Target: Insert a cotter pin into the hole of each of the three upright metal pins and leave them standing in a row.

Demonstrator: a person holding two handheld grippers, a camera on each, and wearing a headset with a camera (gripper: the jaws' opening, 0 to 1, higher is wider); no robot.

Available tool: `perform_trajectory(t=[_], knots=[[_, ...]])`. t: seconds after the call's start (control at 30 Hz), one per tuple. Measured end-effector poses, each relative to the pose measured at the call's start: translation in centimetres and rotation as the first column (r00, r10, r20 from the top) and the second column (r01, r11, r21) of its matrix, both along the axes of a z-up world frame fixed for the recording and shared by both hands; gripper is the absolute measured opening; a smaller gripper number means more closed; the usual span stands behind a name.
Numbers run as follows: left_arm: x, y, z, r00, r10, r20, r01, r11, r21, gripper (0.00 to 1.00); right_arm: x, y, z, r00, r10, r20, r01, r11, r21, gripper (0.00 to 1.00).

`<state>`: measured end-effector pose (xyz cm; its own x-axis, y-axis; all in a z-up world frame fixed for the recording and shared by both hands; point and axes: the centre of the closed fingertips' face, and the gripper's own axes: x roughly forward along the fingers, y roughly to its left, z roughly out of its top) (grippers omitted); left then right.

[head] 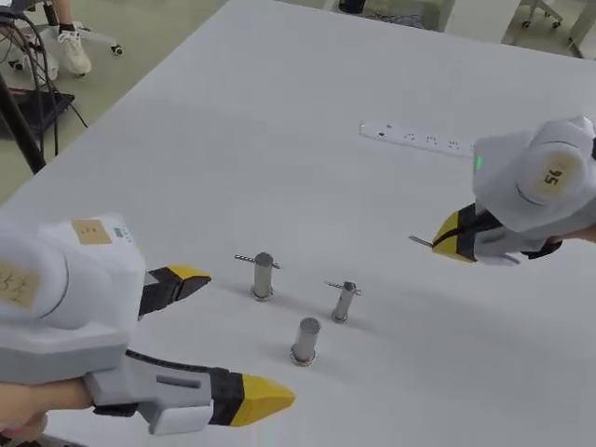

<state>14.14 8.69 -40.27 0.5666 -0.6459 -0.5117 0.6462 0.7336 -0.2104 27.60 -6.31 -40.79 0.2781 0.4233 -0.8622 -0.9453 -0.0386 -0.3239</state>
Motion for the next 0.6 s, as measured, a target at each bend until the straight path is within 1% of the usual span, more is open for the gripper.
perform_trajectory(t=[0.03,0.1,0.17,0.23,0.3,0.37,0.4,0.47,0.53,0.6], knots=[[0.2,-0.1,0.2,1.000,0.003,-0.001,-0.003,1.000,-0.010,0.85,-0.4,0.2,0.4,1.000,-0.002,0.010,0.001,1.000,0.016,0.00],[0.5,-0.2,0.4,1.000,0.006,0.000,-0.006,1.000,-0.021,0.83,-0.8,0.3,0.7,1.000,-0.007,0.018,0.006,0.999,0.031,0.00],[0.9,-0.5,0.8,1.000,0.001,0.000,-0.001,0.999,-0.038,0.82,-1.5,0.4,1.3,0.999,-0.008,0.042,0.006,0.998,0.055,0.00],[1.1,-0.8,1.1,1.000,-0.008,0.002,0.008,0.999,-0.043,0.79,-1.7,0.5,1.9,0.997,-0.017,0.069,0.012,0.997,0.079,0.00],[1.3,-1.2,1.4,1.000,-0.018,-0.003,0.018,0.998,-0.052,0.75,-1.8,0.6,2.4,0.995,-0.028,0.091,0.018,0.994,0.110,0.00],[1.6,-1.6,1.6,1.000,-0.027,-0.004,0.027,0.998,-0.059,0.75,-2.2,0.7,3.1,0.993,-0.037,0.116,0.021,0.991,0.135,0.00],[1.8,-1.9,1.8,0.999,-0.032,-0.005,0.032,0.997,-0.064,0.75,-2.0,0.6,3.3,0.990,-0.045,0.130,0.025,0.989,0.149,0.00],[2.0,-2.4,2.1,0.999,-0.038,-0.010,0.038,0.996,-0.075,0.75,-2.4,0.7,3.9,0.988,-0.053,0.148,0.027,0.985,0.173,0.00],[2.4,-2.9,2.5,0.999,-0.044,-0.007,0.043,0.995,-0.089,0.74,-2.8,0.8,4.4,0.985,-0.059,0.161,0.028,0.982,0.188,0.00],[2.6,-3.3,2.8,0.999,-0.046,-0.010,0.045,0.993,-0.105,0.72,-3.0,0.8,4.6,0.981,-0.063,0.182,0.028,0.981,0.189,0.00]])
